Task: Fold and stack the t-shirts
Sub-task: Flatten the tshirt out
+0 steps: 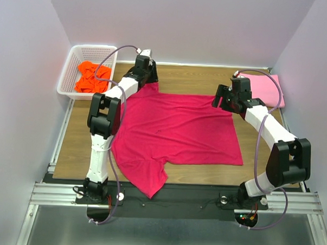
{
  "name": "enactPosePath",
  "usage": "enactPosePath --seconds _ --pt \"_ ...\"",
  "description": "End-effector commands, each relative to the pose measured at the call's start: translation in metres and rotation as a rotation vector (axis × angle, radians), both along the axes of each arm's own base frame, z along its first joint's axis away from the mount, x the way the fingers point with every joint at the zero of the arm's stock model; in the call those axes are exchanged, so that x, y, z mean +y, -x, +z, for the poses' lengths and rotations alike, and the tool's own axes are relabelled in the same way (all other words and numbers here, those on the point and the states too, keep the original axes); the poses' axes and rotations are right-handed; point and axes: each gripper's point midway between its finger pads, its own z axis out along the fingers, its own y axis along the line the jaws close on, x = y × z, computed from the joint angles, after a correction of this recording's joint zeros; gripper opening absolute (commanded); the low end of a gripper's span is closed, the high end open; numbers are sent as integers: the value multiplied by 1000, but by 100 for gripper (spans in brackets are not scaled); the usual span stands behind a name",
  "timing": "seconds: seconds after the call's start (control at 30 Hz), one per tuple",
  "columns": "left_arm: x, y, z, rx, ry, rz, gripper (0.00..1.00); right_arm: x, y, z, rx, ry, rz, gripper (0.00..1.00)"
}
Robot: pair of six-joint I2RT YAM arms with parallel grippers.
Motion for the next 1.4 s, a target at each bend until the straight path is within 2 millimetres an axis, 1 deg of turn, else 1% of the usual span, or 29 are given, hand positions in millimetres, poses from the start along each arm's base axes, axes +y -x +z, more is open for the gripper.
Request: enactPosePath --seconds 0.0,0.03,0.1,0.13,0.17,0.2,0.27,0.3,0.33,0.4,0.43,0.47,0.5,0.6,0.67,0.7,0.77,0.87,0.9,0.93,0.97,1.03,1.1,1.2,1.23,1.3,1.37 --pt "8 0 37 -62 6 35 52 0 0 -1 1 -9 -1 80" --pt "7 0 31 -51 4 32 51 2 0 -2 3 -14 3 80" --pt "6 -1 28 -39 8 28 51 2 0 -3 6 -19 2 80" --pt "6 -2 21 -26 7 30 51 2 -1 -3 6 -20 -1 80" --pt "4 -4 24 -31 17 31 51 2 -1 -3 6 -19 -3 80" --pt "6 -1 13 5 5 38 51 2 -1 -2 4 -19 -4 80" --pt "7 -1 10 20 7 53 51 1 -2 -2 3 -15 -5 80" --pt "14 -2 9 22 -11 101 51 0 -2 -3 5 -14 -8 80" --pt "16 -1 6 25 -16 112 51 0 -1 -3 6 -11 -10 80" --pt "14 -1 5 25 -17 109 51 0 -1 -5 10 -12 -11 80" --pt "13 -2 -1 36 -19 106 51 0 0 -6 14 -13 -11 80" --pt "11 -3 -1 34 -14 103 51 0 0 -7 16 -15 -11 80" --pt "9 -4 -6 41 -14 94 51 1 0 -8 17 -16 -10 80" --pt "4 -9 -5 31 -6 79 51 1 -1 -8 17 -15 -11 80" --pt "-5 -12 -6 22 -10 51 51 0 -2 -5 11 -17 -16 80" --pt "-10 -12 -12 27 -15 38 51 0 -2 -5 11 -14 -16 80" --pt "-13 -16 -11 18 -14 31 51 -1 -3 -5 10 -11 -19 80" --pt "-25 -16 -16 26 8 -13 51 0 -2 -8 16 -9 -18 80" --pt "-28 -16 -23 38 12 -24 51 0 -2 -8 16 -11 -16 80" --pt "-32 -16 -24 39 15 -34 51 -1 -2 -8 17 -8 -18 80" --pt "-37 -16 -22 34 25 -50 51 0 -2 -9 19 -9 -15 80" --pt "-41 -17 -25 33 29 -66 51 0 -1 -10 22 -11 -13 80" --pt "-50 -17 -20 10 44 -99 51 0 -2 -12 27 -10 -13 80" --pt "-61 -17 -20 8 72 -153 51 2 -2 -12 29 -14 -6 80" --pt "-65 -20 -19 -10 82 -167 51 2 -3 -12 29 -18 -5 80" --pt "-72 -23 -11 -30 97 -198 51 3 -3 -11 26 -18 -1 80" --pt "-72 -25 -4 -51 95 -205 51 3 -3 -10 25 -12 2 80"
